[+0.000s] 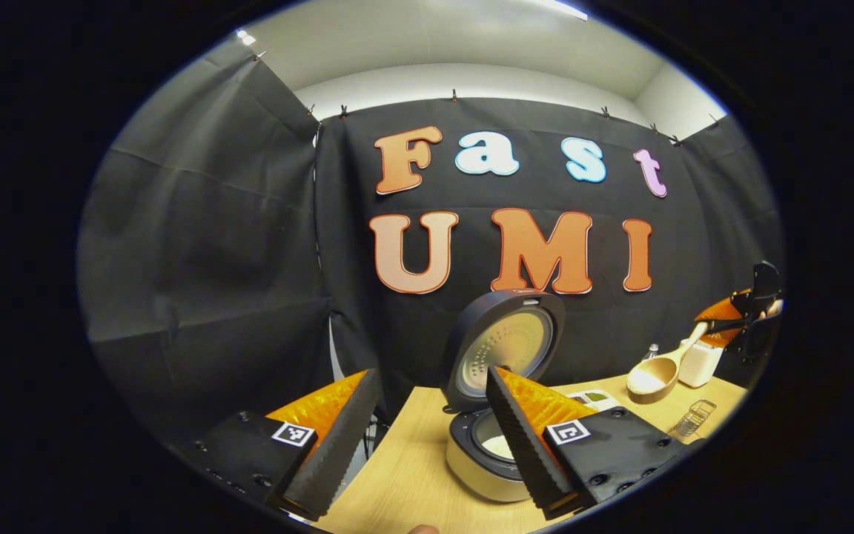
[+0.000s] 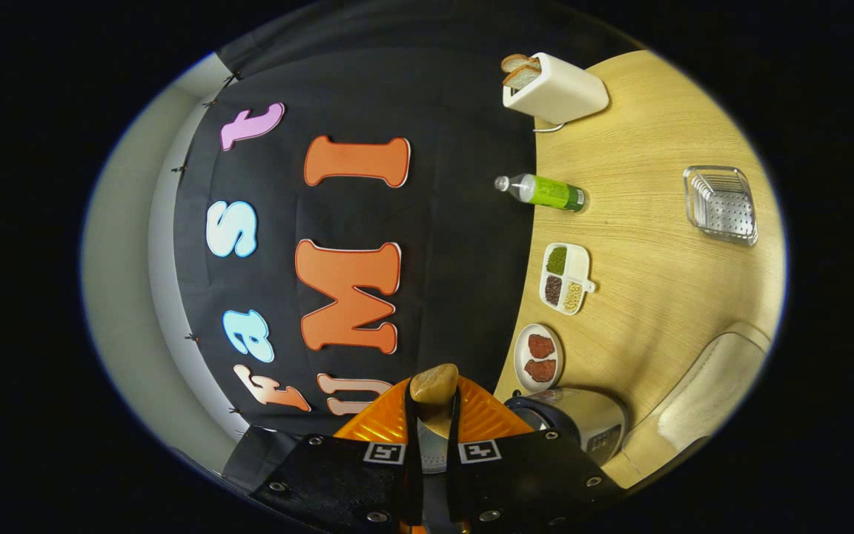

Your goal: Close the left gripper, press the button to open the rice cooker; take a wooden spoon from the chopstick holder with the right hand, scoop a spoonful of rice and pour it into the rice cooker, then put the wooden spoon back into the chopstick holder.

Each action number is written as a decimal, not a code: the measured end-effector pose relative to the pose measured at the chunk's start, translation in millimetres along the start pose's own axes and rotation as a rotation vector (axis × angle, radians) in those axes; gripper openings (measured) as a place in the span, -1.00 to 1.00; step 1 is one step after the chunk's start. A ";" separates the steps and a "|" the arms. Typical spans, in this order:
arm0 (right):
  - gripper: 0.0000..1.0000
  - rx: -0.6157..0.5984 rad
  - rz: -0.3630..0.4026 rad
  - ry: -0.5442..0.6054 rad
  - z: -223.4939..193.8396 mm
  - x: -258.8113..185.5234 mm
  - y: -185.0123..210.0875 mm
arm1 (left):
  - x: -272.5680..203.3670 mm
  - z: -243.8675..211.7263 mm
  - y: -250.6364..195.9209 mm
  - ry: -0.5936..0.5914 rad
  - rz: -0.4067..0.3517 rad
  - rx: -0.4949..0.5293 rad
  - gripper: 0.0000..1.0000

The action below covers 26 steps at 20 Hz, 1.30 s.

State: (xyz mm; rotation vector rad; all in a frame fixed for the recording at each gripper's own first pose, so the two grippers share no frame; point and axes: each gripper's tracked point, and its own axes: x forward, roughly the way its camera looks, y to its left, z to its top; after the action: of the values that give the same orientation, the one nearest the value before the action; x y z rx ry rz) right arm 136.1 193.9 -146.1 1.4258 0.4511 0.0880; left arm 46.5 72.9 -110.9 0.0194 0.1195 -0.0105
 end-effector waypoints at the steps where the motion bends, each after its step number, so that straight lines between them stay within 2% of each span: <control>1: -0.76 -0.004 0.004 -0.002 -3.6 7.1 5.4 | 2.0 0.2 2.4 0.000 0.002 -0.002 0.90; 4: -0.77 -0.022 -0.002 0.003 -17.9 25.7 16.3 | 3.8 -2.4 5.8 0.014 -0.006 -0.017 0.89; 5: -0.77 -0.038 0.008 0.007 -23.6 31.2 21.8 | 6.5 -1.5 7.8 0.015 -0.007 -0.021 1.00; 6: -0.75 -0.056 0.015 0.008 -30.2 36.0 26.1 | 8.7 -1.1 9.8 0.014 -0.005 -0.024 1.00; 10: -0.77 -0.143 0.008 -0.010 -44.5 54.8 30.2 | 9.5 -4.9 19.0 0.012 0.009 -0.007 0.90; 14: -0.77 -0.203 0.058 0.024 -60.7 65.6 43.6 | 10.5 -5.7 26.8 -0.001 0.025 0.019 0.89; 16: -0.77 -0.228 0.041 0.021 -64.7 71.5 41.8 | 12.4 -8.7 28.5 0.007 0.021 0.011 0.89; 18: -0.76 -0.255 0.031 0.016 -67.9 72.5 41.2 | 12.1 -12.7 28.9 0.014 0.015 -0.002 0.89; 20: -0.77 -0.300 0.037 0.008 -71.4 71.0 45.8 | 13.5 -10.1 32.9 0.018 0.019 -0.005 1.00; 26: -0.76 -0.435 0.066 -0.021 -74.3 69.9 60.7 | 11.3 -15.4 41.7 0.019 0.036 0.010 0.93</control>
State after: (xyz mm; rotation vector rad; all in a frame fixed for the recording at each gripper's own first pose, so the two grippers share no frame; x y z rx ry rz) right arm 186.4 295.3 -110.5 1.0126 0.3421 0.2110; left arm 56.3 114.8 -126.7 0.0318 0.1380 0.0246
